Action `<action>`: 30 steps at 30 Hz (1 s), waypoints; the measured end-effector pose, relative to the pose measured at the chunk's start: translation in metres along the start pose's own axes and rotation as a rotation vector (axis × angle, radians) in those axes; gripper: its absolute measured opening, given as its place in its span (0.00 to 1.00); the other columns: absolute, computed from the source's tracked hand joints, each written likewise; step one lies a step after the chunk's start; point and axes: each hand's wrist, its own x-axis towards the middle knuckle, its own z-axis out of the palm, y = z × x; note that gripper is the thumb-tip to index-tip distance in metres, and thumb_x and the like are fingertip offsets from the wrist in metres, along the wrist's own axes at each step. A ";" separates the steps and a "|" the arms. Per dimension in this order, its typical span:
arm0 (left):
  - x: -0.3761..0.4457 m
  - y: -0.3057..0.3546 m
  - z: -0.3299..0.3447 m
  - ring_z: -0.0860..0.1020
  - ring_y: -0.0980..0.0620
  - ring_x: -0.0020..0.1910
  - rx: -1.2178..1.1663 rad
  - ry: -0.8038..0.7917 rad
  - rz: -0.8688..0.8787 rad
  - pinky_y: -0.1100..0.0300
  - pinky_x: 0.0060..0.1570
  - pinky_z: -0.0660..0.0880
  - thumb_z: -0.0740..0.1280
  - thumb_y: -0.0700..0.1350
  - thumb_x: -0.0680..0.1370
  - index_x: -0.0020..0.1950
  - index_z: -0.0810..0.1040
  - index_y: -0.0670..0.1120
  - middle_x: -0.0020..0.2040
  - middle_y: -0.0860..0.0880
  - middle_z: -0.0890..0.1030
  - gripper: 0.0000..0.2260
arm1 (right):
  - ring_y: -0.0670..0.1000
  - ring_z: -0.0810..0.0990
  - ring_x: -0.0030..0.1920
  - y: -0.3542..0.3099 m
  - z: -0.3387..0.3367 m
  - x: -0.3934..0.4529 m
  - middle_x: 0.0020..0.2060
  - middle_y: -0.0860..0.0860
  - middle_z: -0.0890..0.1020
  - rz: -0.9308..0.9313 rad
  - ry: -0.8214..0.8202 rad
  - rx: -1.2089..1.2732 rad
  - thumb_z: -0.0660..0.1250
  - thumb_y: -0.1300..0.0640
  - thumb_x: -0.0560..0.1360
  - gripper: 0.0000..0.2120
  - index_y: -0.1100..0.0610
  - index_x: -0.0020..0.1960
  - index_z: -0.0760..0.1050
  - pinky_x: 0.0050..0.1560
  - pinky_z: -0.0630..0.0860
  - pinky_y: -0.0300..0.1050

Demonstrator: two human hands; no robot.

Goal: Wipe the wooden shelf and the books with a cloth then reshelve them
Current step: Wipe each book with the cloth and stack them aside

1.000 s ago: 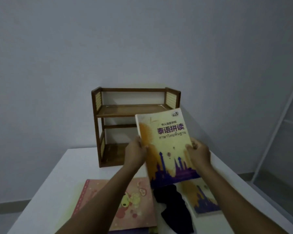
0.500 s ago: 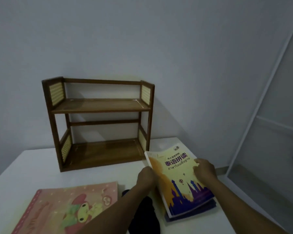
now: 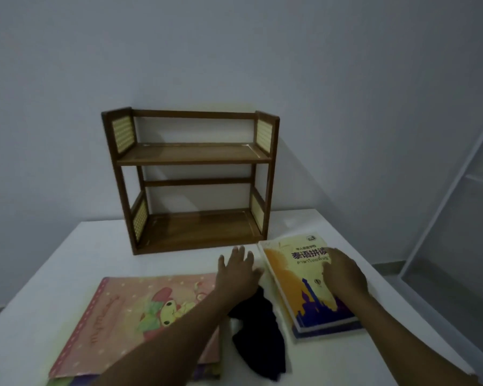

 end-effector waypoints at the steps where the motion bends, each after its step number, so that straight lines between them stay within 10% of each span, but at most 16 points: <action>1: -0.008 -0.016 -0.013 0.46 0.47 0.78 0.014 0.013 0.008 0.43 0.74 0.46 0.51 0.58 0.82 0.78 0.54 0.47 0.79 0.45 0.51 0.27 | 0.55 0.69 0.71 -0.014 0.001 -0.008 0.73 0.54 0.68 -0.071 -0.026 0.052 0.58 0.55 0.81 0.22 0.55 0.75 0.63 0.67 0.69 0.49; 9: -0.143 -0.179 -0.083 0.50 0.48 0.78 0.130 -0.018 -0.225 0.44 0.74 0.50 0.49 0.60 0.82 0.79 0.54 0.49 0.79 0.47 0.53 0.28 | 0.56 0.59 0.76 -0.103 0.053 -0.094 0.75 0.52 0.60 -0.477 -0.660 -0.178 0.58 0.34 0.76 0.36 0.54 0.76 0.57 0.72 0.63 0.50; 13: -0.194 -0.208 -0.084 0.50 0.43 0.77 0.274 -0.184 -0.181 0.34 0.70 0.55 0.51 0.58 0.81 0.77 0.53 0.51 0.78 0.47 0.51 0.26 | 0.57 0.73 0.63 -0.127 0.064 -0.104 0.67 0.57 0.71 -0.365 -0.407 -0.301 0.61 0.60 0.77 0.21 0.55 0.70 0.68 0.61 0.73 0.47; 18: -0.218 -0.218 -0.067 0.41 0.46 0.78 0.074 -0.199 -0.252 0.39 0.73 0.46 0.41 0.71 0.74 0.79 0.42 0.50 0.79 0.46 0.41 0.39 | 0.58 0.76 0.61 -0.177 0.054 -0.107 0.65 0.59 0.74 -0.341 -0.167 0.059 0.57 0.61 0.79 0.17 0.60 0.67 0.71 0.58 0.75 0.47; 23: -0.222 -0.218 -0.054 0.38 0.49 0.78 -0.095 -0.117 -0.287 0.43 0.75 0.40 0.34 0.80 0.58 0.78 0.36 0.47 0.79 0.47 0.39 0.56 | 0.56 0.68 0.70 -0.201 0.075 -0.136 0.72 0.54 0.68 -0.525 -0.341 -0.087 0.56 0.57 0.81 0.20 0.56 0.73 0.67 0.68 0.65 0.46; 30: -0.221 -0.227 -0.050 0.37 0.47 0.77 -0.081 -0.160 -0.230 0.42 0.73 0.37 0.55 0.81 0.60 0.78 0.34 0.48 0.79 0.47 0.36 0.60 | 0.58 0.64 0.70 -0.240 0.080 -0.203 0.72 0.54 0.68 -0.800 -0.387 -0.109 0.58 0.59 0.80 0.19 0.57 0.70 0.71 0.70 0.59 0.47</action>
